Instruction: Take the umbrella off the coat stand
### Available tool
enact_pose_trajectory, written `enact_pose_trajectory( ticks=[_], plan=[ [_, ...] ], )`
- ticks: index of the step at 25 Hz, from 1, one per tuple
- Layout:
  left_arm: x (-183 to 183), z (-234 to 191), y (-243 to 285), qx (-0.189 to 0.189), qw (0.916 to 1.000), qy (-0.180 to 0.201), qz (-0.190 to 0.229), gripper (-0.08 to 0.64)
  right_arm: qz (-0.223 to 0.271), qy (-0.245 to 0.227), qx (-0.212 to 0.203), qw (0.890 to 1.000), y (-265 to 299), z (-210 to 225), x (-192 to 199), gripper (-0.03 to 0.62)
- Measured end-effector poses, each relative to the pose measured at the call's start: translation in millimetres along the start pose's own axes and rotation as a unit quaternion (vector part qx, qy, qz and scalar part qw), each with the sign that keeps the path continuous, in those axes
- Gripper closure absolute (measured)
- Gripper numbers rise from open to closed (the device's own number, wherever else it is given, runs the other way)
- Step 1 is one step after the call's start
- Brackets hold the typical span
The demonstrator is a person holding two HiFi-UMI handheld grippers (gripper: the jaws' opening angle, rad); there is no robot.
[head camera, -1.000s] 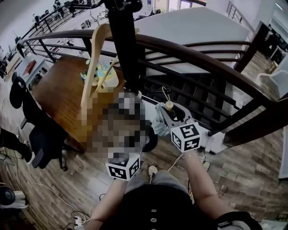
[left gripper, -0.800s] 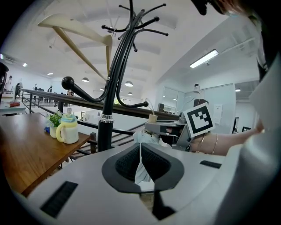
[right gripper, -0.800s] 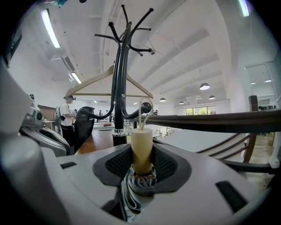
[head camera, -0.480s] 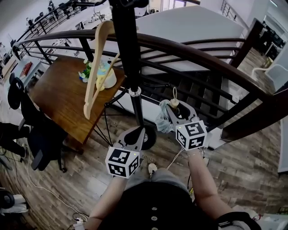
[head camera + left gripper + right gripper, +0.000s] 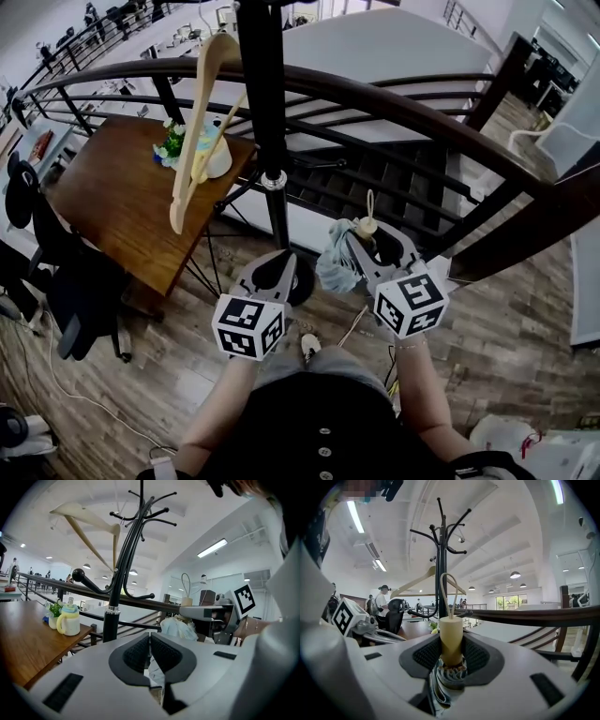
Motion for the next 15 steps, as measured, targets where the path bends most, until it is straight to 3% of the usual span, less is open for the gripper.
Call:
enact_pose_trajectory(
  ticks=[7, 15],
  plan=[
    [-3, -1, -12, 0.008, 0.9999, 0.000, 0.010, 0.537, -0.002, -0.008, -0.022, 1.000, -19, -36, 12, 0.446],
    [0, -6, -28, -0.002, 0.9999, 0.002, 0.011, 0.537, -0.012, 0.016, -0.024, 1.000, -21, -60, 25, 0.446]
  ],
)
Point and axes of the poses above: the fingertips, and each gripper's own axes: y forward along the fingers, z to its right, x out of its underside, the point moved 9 cm from there along -y, backward along the fingers, and after that the axes turned 12 degrees about y, right-handed, at the moved point
